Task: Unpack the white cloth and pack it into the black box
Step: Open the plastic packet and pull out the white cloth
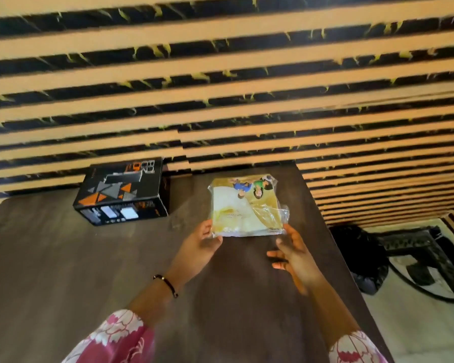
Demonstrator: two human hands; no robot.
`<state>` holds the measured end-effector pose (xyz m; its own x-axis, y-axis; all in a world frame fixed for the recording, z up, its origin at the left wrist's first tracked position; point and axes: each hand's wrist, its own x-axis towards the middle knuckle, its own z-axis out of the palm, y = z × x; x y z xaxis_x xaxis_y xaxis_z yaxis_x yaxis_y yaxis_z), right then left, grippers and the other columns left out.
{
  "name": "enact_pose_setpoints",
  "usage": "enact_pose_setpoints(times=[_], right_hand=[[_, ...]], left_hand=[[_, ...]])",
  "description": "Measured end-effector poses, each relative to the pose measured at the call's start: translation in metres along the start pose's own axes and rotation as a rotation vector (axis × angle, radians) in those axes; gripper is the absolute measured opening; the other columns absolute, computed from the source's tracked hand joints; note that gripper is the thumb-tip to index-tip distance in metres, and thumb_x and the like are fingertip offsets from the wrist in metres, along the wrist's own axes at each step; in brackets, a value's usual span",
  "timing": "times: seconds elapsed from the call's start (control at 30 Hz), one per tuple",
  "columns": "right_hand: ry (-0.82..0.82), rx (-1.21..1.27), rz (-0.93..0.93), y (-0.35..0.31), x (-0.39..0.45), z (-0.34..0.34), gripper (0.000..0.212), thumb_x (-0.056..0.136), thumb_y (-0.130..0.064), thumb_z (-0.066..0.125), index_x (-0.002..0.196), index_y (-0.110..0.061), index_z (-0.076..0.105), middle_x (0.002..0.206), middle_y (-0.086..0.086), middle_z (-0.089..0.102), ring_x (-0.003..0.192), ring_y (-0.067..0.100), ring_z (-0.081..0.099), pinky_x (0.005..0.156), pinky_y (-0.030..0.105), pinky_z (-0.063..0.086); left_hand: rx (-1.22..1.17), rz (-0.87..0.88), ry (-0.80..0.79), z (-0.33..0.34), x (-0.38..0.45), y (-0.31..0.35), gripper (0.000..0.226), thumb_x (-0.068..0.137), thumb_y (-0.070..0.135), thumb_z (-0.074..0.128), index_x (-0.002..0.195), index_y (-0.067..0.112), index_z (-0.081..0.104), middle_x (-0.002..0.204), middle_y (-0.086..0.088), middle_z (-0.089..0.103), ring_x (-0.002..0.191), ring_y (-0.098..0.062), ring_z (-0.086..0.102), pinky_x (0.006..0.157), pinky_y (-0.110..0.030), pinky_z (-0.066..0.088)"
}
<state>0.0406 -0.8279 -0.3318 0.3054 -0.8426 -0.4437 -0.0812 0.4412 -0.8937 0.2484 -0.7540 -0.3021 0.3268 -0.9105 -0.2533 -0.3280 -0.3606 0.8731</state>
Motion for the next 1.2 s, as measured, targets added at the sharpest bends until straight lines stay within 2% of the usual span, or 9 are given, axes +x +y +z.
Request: enact_pose_setpoints(times=[0.13, 0.3, 0.43, 0.53, 0.6, 0.73, 0.87, 1.0, 1.2], right_hand=[[-0.023, -0.033, 0.015, 0.028, -0.047, 0.000, 0.044, 0.094, -0.018, 0.049, 0.133, -0.036, 0.038, 0.112, -0.003, 0.058, 0.086, 0.019, 0.065, 0.073, 0.037, 0.053], [-0.022, -0.004, 0.055, 0.063, -0.108, 0.001, 0.039, 0.094, -0.013, 0.047, 0.130, -0.029, 0.046, 0.108, 0.003, 0.060, 0.078, 0.020, 0.066, 0.064, 0.030, 0.052], [0.030, 0.049, 0.055, 0.079, -0.139, -0.005, 0.034, 0.094, -0.009, 0.045, 0.126, -0.021, 0.052, 0.097, 0.005, 0.063, 0.070, 0.018, 0.065, 0.059, 0.027, 0.050], [0.145, 0.048, 0.043, 0.080, -0.149, -0.005, 0.030, 0.094, -0.007, 0.046, 0.121, -0.015, 0.055, 0.105, 0.012, 0.063, 0.070, 0.019, 0.062, 0.059, 0.028, 0.048], [0.269, -0.062, -0.060, 0.074, -0.150, 0.000, 0.026, 0.091, -0.002, 0.047, 0.113, -0.012, 0.057, 0.111, 0.013, 0.063, 0.073, 0.017, 0.060, 0.062, 0.026, 0.047], [0.322, -0.402, -0.375, 0.045, -0.148, 0.028, 0.027, 0.087, 0.003, 0.051, 0.106, -0.015, 0.059, 0.111, 0.008, 0.059, 0.092, 0.017, 0.059, 0.069, 0.008, 0.046], [0.166, -0.823, -0.525, 0.032, -0.123, 0.062, 0.032, 0.082, -0.024, 0.043, 0.106, -0.021, 0.064, 0.110, -0.004, 0.063, 0.107, 0.020, 0.055, 0.093, 0.026, 0.040], [0.074, -1.230, -0.284, 0.031, -0.095, 0.079, 0.045, 0.086, -0.031, 0.043, 0.128, -0.018, 0.048, 0.133, 0.005, 0.050, 0.126, 0.027, 0.038, 0.107, 0.039, 0.031], [0.217, -1.382, -0.205, 0.028, -0.085, 0.087, 0.031, 0.088, -0.031, 0.039, 0.107, -0.015, 0.058, 0.114, 0.006, 0.063, 0.114, 0.025, 0.043, 0.095, 0.042, 0.029]], left_hand=[[0.149, 0.015, -0.010, -0.011, -0.045, -0.030, 0.052, 0.089, 0.035, 0.053, 0.136, 0.019, 0.037, 0.137, 0.000, 0.049, 0.118, -0.011, 0.049, 0.094, -0.024, 0.039], [0.165, 0.054, -0.002, -0.015, -0.104, -0.059, 0.043, 0.091, 0.025, 0.053, 0.132, 0.017, 0.041, 0.131, 0.001, 0.052, 0.114, -0.013, 0.053, 0.089, -0.024, 0.040], [0.099, 0.027, -0.017, -0.014, -0.144, -0.080, 0.041, 0.083, 0.043, 0.056, 0.119, 0.027, 0.048, 0.105, 0.016, 0.067, 0.097, -0.005, 0.063, 0.084, -0.019, 0.046], [0.121, 0.069, -0.015, -0.012, -0.162, -0.082, 0.037, 0.079, 0.036, 0.051, 0.115, 0.031, 0.048, 0.091, 0.021, 0.068, 0.083, 0.001, 0.064, 0.070, -0.008, 0.043], [0.227, 0.134, 0.058, -0.012, -0.161, -0.078, 0.046, 0.080, 0.034, 0.052, 0.124, 0.021, 0.046, 0.105, 0.013, 0.061, 0.088, 0.001, 0.058, 0.075, -0.007, 0.040], [0.435, 0.299, 0.097, -0.010, -0.136, -0.064, 0.061, 0.078, 0.042, 0.051, 0.132, 0.015, 0.039, 0.129, -0.004, 0.046, 0.114, -0.017, 0.048, 0.097, -0.030, 0.041], [0.699, 0.361, -0.022, 0.003, -0.106, -0.052, 0.076, 0.080, 0.048, 0.045, 0.142, 0.012, 0.023, 0.150, -0.008, 0.028, 0.138, -0.025, 0.027, 0.114, -0.045, 0.023], [0.893, 0.282, -0.102, 0.020, -0.090, -0.057, 0.081, 0.084, 0.051, 0.049, 0.146, 0.016, 0.012, 0.157, 0.000, 0.013, 0.145, -0.015, 0.005, 0.117, -0.046, 0.003], [0.890, 0.259, -0.051, 0.022, -0.093, -0.064, 0.080, 0.079, 0.058, 0.051, 0.145, 0.026, 0.018, 0.155, 0.007, 0.018, 0.144, -0.009, 0.010, 0.117, -0.050, -0.001]])
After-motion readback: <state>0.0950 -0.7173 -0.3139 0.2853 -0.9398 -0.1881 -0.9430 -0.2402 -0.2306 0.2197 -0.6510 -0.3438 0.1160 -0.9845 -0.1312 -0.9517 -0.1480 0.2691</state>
